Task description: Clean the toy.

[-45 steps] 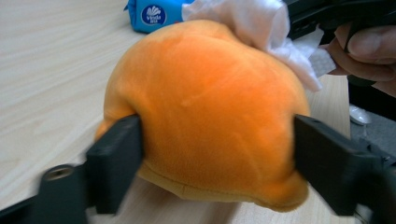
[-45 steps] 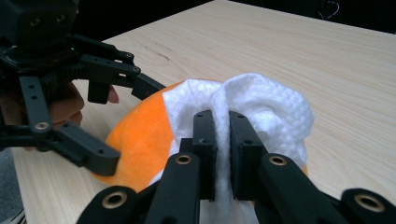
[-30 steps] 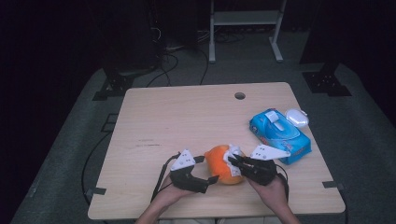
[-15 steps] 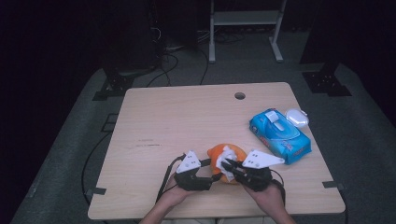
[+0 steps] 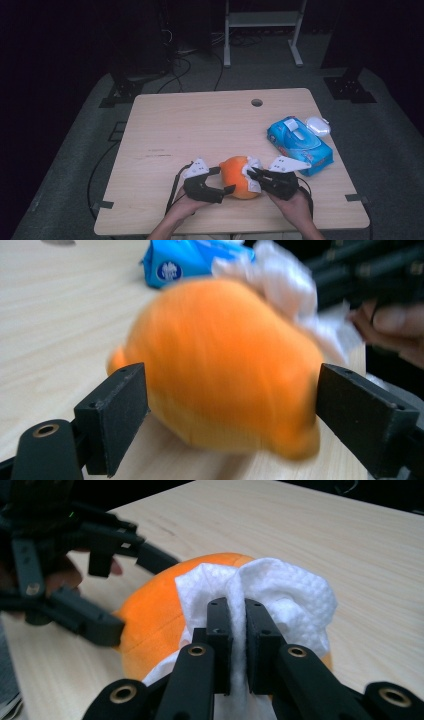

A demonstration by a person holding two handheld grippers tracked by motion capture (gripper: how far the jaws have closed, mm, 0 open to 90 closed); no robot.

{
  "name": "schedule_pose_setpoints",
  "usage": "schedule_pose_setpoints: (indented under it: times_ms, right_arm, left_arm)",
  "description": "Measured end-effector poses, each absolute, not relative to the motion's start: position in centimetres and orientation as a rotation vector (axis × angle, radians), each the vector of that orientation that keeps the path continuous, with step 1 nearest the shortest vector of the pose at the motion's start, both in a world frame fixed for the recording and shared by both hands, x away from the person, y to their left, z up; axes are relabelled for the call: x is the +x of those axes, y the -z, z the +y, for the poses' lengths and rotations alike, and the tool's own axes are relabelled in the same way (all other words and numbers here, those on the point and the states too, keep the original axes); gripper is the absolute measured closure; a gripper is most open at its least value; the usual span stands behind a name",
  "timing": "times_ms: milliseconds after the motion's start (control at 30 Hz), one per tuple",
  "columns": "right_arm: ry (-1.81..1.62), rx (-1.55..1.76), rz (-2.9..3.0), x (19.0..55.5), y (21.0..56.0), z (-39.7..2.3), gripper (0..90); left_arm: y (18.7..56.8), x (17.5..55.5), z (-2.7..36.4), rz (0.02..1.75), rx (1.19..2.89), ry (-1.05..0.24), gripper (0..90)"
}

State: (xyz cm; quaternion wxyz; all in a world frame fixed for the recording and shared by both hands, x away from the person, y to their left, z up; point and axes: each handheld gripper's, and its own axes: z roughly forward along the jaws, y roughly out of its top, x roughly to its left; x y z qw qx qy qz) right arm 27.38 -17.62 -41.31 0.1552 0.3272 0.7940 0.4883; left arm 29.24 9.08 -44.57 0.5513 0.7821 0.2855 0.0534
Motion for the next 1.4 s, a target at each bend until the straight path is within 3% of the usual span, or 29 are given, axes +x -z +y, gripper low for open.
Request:
schedule_pose_setpoints:
  times_ms: [133, 200, 400, 533, 700, 833, 967, 1133, 1267, 1333, 1400]
  right_arm:
    - [-1.414, 0.914, 2.314, 26.9, 41.4, -16.9, 81.9]
    - [-1.412, 0.875, 2.33, 26.4, 41.1, -15.9, 81.7]
    - [-1.395, 0.879, 2.292, 27.1, 41.2, -16.0, 81.9]
    - [-1.401, 0.998, 2.246, 28.2, 41.5, -18.1, 81.8]
    - [-1.489, 0.945, 2.314, 27.4, 41.7, -17.5, 81.7]
    - [-1.439, 0.837, 2.343, 26.5, 41.3, -15.7, 81.6]
    - [-1.45, 0.959, 2.292, 27.7, 41.7, -17.7, 81.6]
    - [-1.444, 1.089, 2.258, 28.5, 42.6, -19.6, 81.6]
    - [-1.469, 1.018, 2.272, 28.0, 42.3, -18.6, 81.7]
    - [-1.484, 1.007, 2.272, 27.9, 42.1, -18.5, 81.7]
    - [-1.5, 1.002, 2.275, 27.9, 42.1, -18.5, 81.6]
  left_arm:
    - [44.5, 29.1, 9.2, 0.648, 1.876, -0.178, 14.0]
    - [45.0, 28.8, 9.0, 0.607, 1.918, -0.215, 21.8]
    - [45.5, 28.2, 8.3, 0.538, 2.011, -0.27, 25.9]
    - [45.1, 28.2, 8.3, 0.527, 2.013, -0.27, 25.2]
    - [44.0, 28.0, 8.1, 0.506, 1.923, -0.32, 15.2]
    - [44.7, 27.9, 8.0, 0.483, 1.966, -0.35, 23.0]
    - [45.0, 28.2, 8.3, 0.503, 1.981, -0.332, 27.5]
    - [45.0, 28.2, 8.7, 0.508, 1.98, -0.321, 27.6]
    - [44.4, 28.5, 8.8, 0.52, 1.914, -0.295, 15.9]
    - [44.4, 28.5, 8.8, 0.522, 1.919, -0.293, 16.3]
    - [44.6, 28.4, 8.7, 0.521, 1.94, -0.293, 23.2]
